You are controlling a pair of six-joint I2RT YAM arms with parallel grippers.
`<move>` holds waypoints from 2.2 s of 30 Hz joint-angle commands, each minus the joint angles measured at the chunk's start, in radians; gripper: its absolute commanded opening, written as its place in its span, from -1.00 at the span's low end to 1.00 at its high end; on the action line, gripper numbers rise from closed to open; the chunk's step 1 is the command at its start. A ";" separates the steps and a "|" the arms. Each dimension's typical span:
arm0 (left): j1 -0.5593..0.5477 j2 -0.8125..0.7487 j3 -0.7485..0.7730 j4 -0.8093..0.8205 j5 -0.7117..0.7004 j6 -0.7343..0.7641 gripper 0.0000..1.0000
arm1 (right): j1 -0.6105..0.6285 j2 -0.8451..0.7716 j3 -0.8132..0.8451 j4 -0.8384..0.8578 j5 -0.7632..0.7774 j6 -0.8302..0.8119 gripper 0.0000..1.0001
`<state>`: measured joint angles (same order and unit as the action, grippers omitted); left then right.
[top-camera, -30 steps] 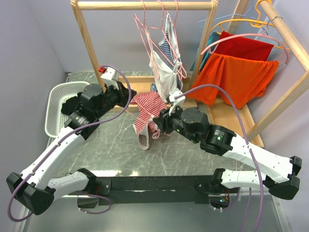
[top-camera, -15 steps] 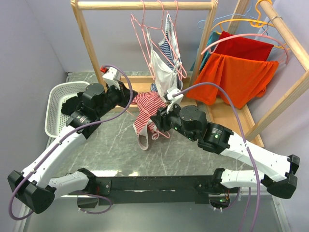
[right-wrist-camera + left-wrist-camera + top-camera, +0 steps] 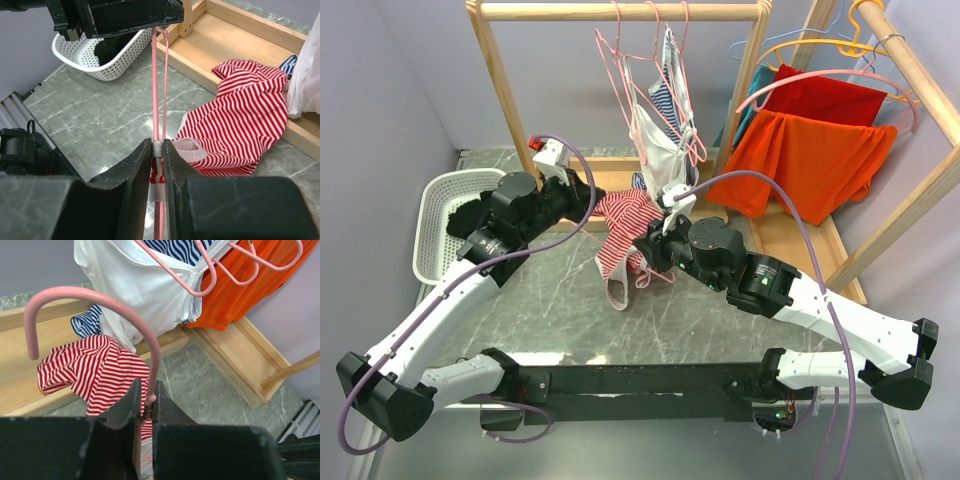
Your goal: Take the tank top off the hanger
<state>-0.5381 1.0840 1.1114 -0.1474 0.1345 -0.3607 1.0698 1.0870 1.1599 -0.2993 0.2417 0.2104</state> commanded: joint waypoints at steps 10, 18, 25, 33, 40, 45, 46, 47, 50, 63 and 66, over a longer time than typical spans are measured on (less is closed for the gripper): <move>-0.005 0.010 0.028 0.019 0.016 0.002 -0.98 | -0.016 -0.029 0.041 0.040 0.033 -0.020 -1.00; -0.005 0.016 0.005 0.002 -0.073 0.016 -0.98 | -0.016 -0.061 0.050 0.011 0.074 -0.019 -1.00; -0.005 0.028 0.005 -0.064 -0.248 0.048 -0.98 | -0.016 -0.139 0.058 -0.133 0.185 -0.019 -1.00; -0.003 0.073 0.087 -0.103 -0.348 0.060 -0.98 | -0.016 -0.202 0.005 -0.336 0.042 0.087 -1.00; -0.003 0.059 0.130 -0.119 -0.352 0.072 -0.98 | -0.010 -0.187 -0.155 -0.350 -0.114 0.204 -1.00; -0.003 0.033 0.122 -0.130 -0.339 0.078 -0.98 | -0.008 -0.203 -0.138 -0.319 -0.101 0.202 -0.55; -0.003 0.031 0.116 -0.129 -0.334 0.080 -0.98 | -0.008 -0.206 -0.122 -0.323 -0.087 0.190 -0.44; -0.003 0.030 0.113 -0.129 -0.329 0.081 -0.98 | -0.008 -0.211 -0.105 -0.328 -0.073 0.182 -0.05; -0.003 0.025 0.104 -0.132 -0.305 0.083 -0.98 | -0.007 -0.226 -0.011 -0.363 0.007 0.144 0.16; -0.003 0.016 0.103 -0.116 -0.188 0.095 -0.98 | -0.007 -0.191 0.051 -0.229 -0.001 -0.039 0.29; -0.003 0.007 0.096 -0.107 -0.144 0.101 -0.98 | -0.008 -0.168 0.024 -0.169 -0.051 -0.058 0.32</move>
<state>-0.5392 1.1275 1.1992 -0.3004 -0.0879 -0.2813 1.0603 0.8803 1.2152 -0.5697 0.2474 0.2096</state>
